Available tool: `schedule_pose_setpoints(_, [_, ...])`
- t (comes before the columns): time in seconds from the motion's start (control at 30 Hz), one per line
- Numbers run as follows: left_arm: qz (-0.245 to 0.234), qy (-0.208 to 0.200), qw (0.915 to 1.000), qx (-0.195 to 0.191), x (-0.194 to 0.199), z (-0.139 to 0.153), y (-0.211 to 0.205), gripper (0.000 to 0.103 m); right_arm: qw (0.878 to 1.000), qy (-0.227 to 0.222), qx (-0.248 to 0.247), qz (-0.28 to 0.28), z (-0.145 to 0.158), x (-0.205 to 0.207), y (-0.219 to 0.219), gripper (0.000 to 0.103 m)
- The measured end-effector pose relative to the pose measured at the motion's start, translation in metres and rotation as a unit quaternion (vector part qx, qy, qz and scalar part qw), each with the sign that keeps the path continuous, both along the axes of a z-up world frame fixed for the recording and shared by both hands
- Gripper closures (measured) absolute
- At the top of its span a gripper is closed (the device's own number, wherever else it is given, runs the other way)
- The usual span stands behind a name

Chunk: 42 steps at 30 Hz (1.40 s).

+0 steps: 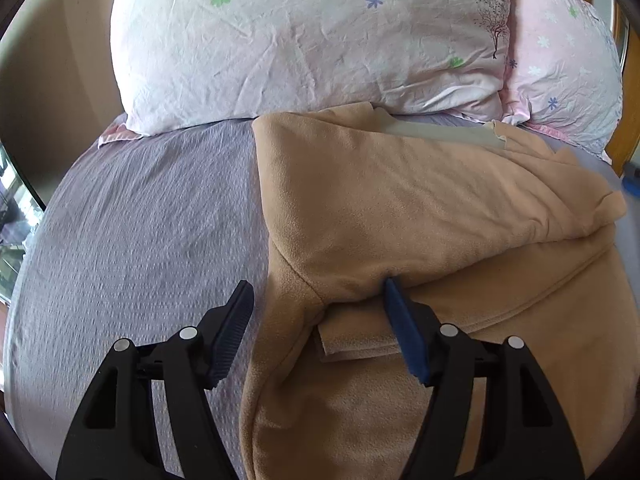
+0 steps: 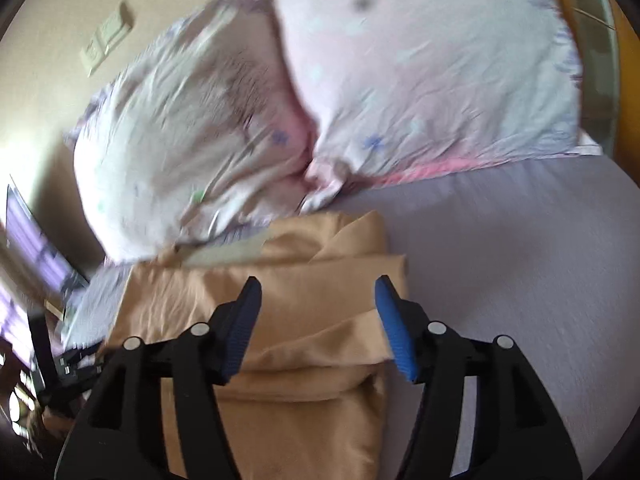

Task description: Fold small clothes

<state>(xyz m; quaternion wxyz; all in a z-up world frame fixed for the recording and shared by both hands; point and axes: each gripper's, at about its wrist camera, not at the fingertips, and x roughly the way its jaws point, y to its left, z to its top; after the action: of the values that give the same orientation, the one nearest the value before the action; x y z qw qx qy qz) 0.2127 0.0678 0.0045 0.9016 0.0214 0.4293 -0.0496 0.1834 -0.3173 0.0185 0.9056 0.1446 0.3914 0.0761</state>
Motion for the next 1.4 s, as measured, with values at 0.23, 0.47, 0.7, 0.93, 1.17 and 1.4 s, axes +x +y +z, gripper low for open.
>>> schedule_pose_setpoints(0.23, [-0.034,-0.033,0.9952,-0.085,-0.048,0.031,0.023,0.035,0.998,0.032,0.034,0.03,-0.001,-0.02,-0.008,0.027])
schedule_pose_setpoints(0.47, [-0.17,-0.061,0.9638,-0.196,-0.177,0.058,0.068,0.024,0.966,-0.036,0.114,0.228,0.019,-0.157,-0.022,0.007])
schedule_pose_setpoints(0.7, [-0.183,0.004,0.9519,-0.246,-0.27,-0.001,0.106,0.021,0.954,0.051,0.154,0.252,-0.036,-0.266,-0.052,0.006])
schedule_pose_setpoints(0.93, [-0.159,0.062,0.946,-0.275,-0.248,-0.055,0.105,0.021,0.94,0.109,0.242,0.213,-0.105,-0.251,-0.06,0.006])
schedule_pose_setpoints(1.17, [-0.13,0.11,0.9199,-0.353,-0.222,-0.083,0.091,0.068,0.91,0.101,0.3,0.268,-0.123,-0.234,-0.026,0.069])
schedule_pose_setpoints(1.4, [-0.125,0.086,0.8869,-0.436,-0.229,-0.055,0.106,0.099,0.909,0.014,0.287,0.301,-0.06,-0.233,-0.027,0.097])
